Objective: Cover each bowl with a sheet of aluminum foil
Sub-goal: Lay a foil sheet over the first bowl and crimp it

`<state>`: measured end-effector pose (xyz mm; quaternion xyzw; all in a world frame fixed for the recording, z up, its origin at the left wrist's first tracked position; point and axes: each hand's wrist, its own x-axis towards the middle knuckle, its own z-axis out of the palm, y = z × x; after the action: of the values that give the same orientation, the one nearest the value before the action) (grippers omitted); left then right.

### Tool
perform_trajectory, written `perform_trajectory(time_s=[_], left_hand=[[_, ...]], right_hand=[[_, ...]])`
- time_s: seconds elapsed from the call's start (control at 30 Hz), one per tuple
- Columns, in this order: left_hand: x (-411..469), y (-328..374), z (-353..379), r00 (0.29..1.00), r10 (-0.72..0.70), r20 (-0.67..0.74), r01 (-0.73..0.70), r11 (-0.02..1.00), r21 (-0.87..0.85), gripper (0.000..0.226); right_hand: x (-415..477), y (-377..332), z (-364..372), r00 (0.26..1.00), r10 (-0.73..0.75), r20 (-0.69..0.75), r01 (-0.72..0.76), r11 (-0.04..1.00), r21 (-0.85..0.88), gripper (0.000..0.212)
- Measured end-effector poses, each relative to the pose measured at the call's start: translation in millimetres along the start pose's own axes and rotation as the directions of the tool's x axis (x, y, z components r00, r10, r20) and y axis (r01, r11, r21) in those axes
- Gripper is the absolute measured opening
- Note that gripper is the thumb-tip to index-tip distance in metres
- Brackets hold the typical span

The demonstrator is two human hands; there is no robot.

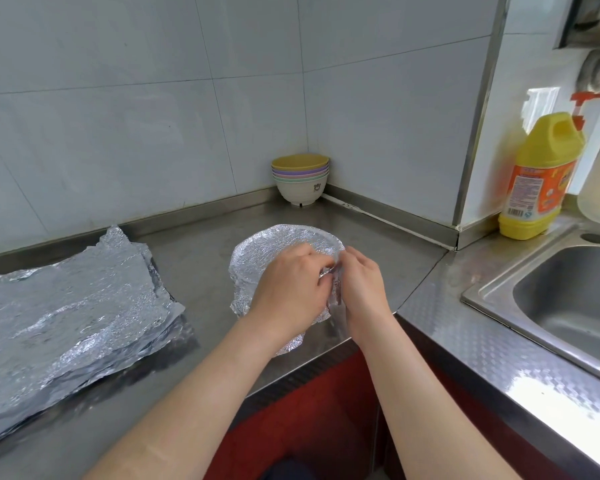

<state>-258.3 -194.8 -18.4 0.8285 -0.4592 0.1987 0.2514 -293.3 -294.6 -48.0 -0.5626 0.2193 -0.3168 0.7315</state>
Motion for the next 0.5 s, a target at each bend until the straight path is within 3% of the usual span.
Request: perform_trajectory(time_s=[0.17,0.27,0.37,0.43,0.5], left_hand=[[9,4,5,1.0,-0.022,0.012,0.022,0.999,-0.042,0.019],[14,-3,-8,1.0,-0.026,-0.01,0.025,0.991,-0.129,0.02],[32,-34,-30,0.991,-0.107,-0.078,0.102,0.992,-0.072,0.023],[45,-60,-38,0.973,-0.23,0.022,0.23,0.973,-0.006,0.027],[46,-77,-35,0.923,-0.322,0.211,0.333,0.943,-0.016,0.032]], right_hand=[[-4,-12,1,0.999,0.024,0.034,-0.022,0.998,-0.065,0.031],[1,-19,-3,0.999,0.045,0.007,-0.043,0.98,-0.196,0.027],[11,-26,3,0.999,0.027,-0.02,-0.033,0.934,-0.357,0.028],[22,-26,10,1.0,0.009,-0.019,-0.016,0.88,-0.474,0.022],[34,-22,14,1.0,0.011,-0.017,-0.019,0.831,-0.556,0.023]])
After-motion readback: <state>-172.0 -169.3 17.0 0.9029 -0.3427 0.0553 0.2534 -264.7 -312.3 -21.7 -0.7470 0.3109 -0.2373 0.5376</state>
